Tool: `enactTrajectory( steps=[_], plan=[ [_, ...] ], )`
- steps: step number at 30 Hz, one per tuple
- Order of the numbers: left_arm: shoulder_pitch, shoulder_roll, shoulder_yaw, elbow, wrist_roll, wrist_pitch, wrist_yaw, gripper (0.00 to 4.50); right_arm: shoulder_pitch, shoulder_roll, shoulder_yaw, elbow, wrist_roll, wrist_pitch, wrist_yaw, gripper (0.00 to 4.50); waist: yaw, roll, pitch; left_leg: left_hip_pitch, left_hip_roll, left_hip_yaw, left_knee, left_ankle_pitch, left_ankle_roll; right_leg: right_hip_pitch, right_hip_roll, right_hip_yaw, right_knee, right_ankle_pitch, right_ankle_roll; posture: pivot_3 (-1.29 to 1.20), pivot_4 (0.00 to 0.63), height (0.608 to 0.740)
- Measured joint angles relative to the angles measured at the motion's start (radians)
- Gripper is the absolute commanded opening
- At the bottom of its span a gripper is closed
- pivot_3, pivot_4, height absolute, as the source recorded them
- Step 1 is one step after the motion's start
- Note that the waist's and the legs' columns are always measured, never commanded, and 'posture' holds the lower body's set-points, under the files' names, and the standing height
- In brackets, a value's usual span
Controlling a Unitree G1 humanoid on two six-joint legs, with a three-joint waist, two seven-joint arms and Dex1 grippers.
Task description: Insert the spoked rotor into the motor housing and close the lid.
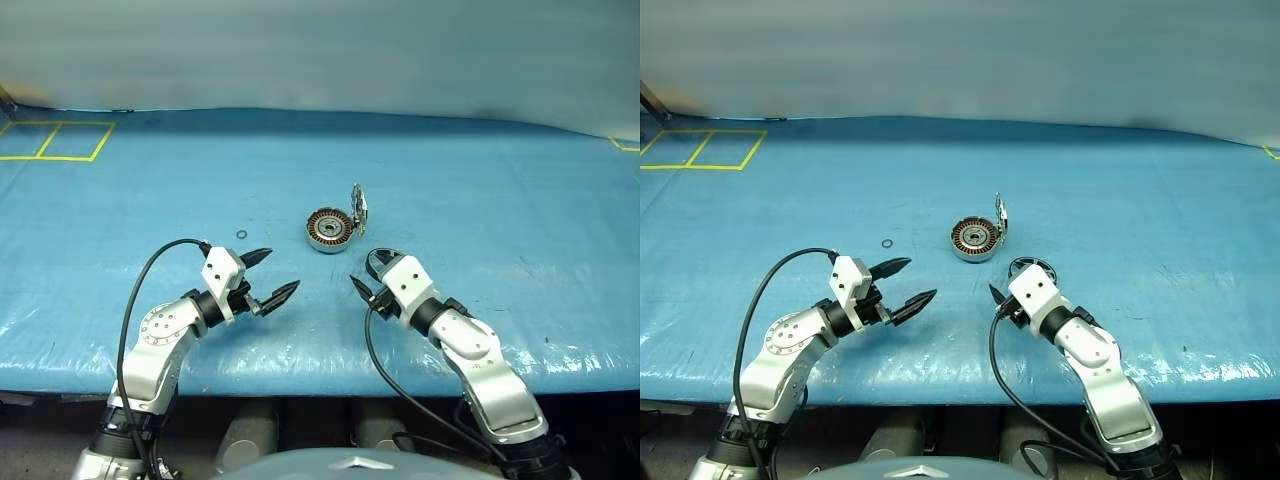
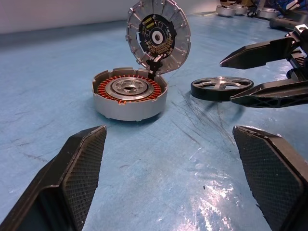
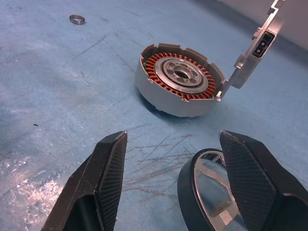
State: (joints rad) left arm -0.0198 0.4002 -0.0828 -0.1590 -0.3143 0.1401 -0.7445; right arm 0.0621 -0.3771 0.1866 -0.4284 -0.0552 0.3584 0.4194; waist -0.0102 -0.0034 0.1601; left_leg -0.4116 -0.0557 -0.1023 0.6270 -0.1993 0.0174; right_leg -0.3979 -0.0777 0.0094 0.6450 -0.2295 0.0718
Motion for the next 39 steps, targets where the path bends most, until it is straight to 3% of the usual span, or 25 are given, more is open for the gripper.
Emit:
enactTrajectory(
  steps=[39],
  plan=[
    [-0.014,-0.004,-0.001,0.0,0.001,0.026,0.025,4.47,0.001,0.002,0.0,0.0,0.0,0.0,-0.009,3.21,0.0,0.0,0.0,0.0,0.0,0.0,0.0,0.0,0.0,0.0,0.0,0.0,0.0,0.0,0.0,0.0,0.15,0.74]
  ],
)
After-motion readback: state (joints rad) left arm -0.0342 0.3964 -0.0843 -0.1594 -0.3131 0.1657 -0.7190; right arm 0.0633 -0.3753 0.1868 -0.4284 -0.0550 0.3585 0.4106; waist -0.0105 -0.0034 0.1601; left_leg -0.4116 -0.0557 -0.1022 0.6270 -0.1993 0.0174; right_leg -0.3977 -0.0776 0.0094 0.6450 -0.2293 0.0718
